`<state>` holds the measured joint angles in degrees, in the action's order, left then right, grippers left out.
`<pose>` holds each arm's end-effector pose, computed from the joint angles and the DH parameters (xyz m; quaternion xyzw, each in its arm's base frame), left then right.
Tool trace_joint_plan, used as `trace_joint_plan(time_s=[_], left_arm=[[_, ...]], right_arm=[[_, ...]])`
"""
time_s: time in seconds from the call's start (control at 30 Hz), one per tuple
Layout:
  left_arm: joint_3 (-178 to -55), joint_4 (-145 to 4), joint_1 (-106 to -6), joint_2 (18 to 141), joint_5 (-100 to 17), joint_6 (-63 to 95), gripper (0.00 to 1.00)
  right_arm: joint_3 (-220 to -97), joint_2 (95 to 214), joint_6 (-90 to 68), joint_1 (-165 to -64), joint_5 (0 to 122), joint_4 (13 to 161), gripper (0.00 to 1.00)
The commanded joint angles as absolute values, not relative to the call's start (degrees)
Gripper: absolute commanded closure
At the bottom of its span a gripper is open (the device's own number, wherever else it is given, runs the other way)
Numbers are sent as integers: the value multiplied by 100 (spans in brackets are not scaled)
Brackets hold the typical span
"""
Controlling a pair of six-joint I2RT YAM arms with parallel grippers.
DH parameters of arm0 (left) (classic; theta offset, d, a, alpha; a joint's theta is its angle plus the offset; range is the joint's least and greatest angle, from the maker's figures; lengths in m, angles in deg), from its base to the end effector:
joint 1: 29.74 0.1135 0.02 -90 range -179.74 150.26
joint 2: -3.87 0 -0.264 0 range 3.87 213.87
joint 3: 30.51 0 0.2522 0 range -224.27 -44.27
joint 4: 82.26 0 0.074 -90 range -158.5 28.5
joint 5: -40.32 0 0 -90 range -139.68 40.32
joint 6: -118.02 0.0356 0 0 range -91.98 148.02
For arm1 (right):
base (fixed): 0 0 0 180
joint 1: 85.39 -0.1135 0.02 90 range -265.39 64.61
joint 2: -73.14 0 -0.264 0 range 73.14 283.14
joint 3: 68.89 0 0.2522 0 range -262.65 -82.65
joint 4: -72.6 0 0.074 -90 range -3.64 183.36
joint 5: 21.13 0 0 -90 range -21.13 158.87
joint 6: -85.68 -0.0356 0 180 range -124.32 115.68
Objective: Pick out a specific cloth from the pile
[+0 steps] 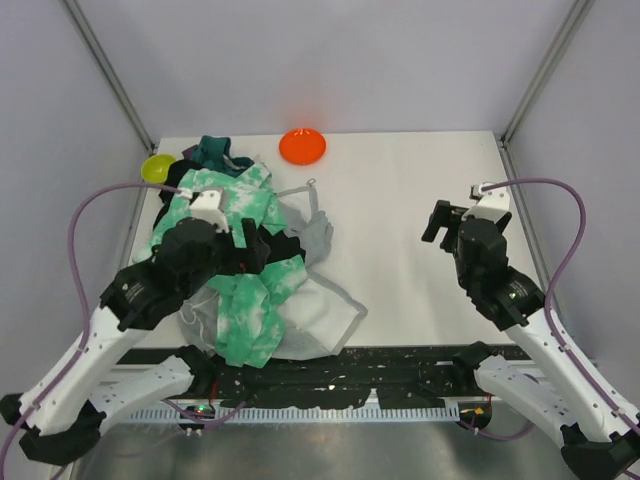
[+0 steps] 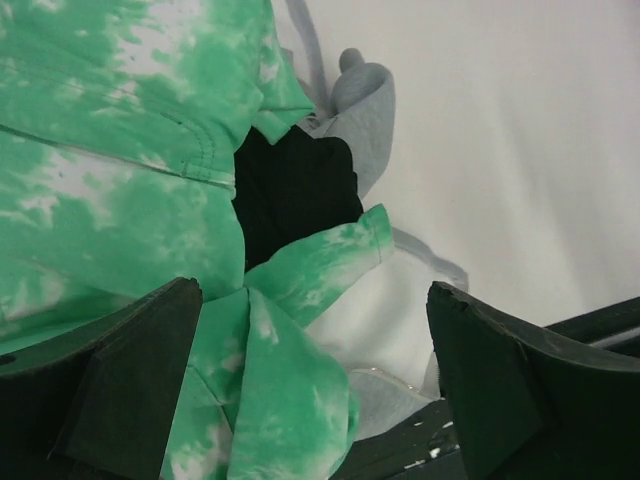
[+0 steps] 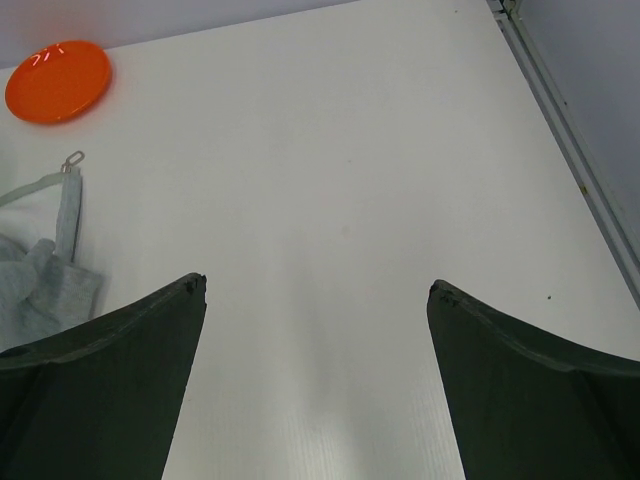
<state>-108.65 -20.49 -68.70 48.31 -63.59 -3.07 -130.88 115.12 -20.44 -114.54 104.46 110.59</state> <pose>0.1120 -0.0796 0.3872 -0.0037 0.8534 -0.2081 0.4778 0.1486 0.0592 0.3446 0.0911 0.7856 -0.0127 0.6118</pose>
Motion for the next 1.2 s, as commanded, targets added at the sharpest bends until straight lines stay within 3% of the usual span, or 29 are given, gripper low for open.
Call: trace_joint_plan(time_s=[0.0,0.17,0.57,0.87,1.1,1.17], left_arm=[[-11781,-1025,-7850,6061,-8569,-116,0],[-12538,-881,-8344,7767,-8626,366,1],[-13023,-1445,-7994,9956,-7623,115,0],[-12258,-2366,-6886,10853,-6542,-265,0],[-12188,-2595,-6771,11575,-5804,-335,1],[-12153,-2587,-6770,11697,-5794,-379,5]], right_arm=[[-13064,11515,-1900,-11466,10376,10815,5],[-13099,11700,-1865,-11466,10323,10859,5],[-13064,11849,-1733,-11466,10297,10912,5],[-13082,11928,-1618,-11475,10121,10868,5],[-13064,11911,-1574,-11475,10200,10859,5],[-13047,11858,-1574,-11466,10253,10868,5]])
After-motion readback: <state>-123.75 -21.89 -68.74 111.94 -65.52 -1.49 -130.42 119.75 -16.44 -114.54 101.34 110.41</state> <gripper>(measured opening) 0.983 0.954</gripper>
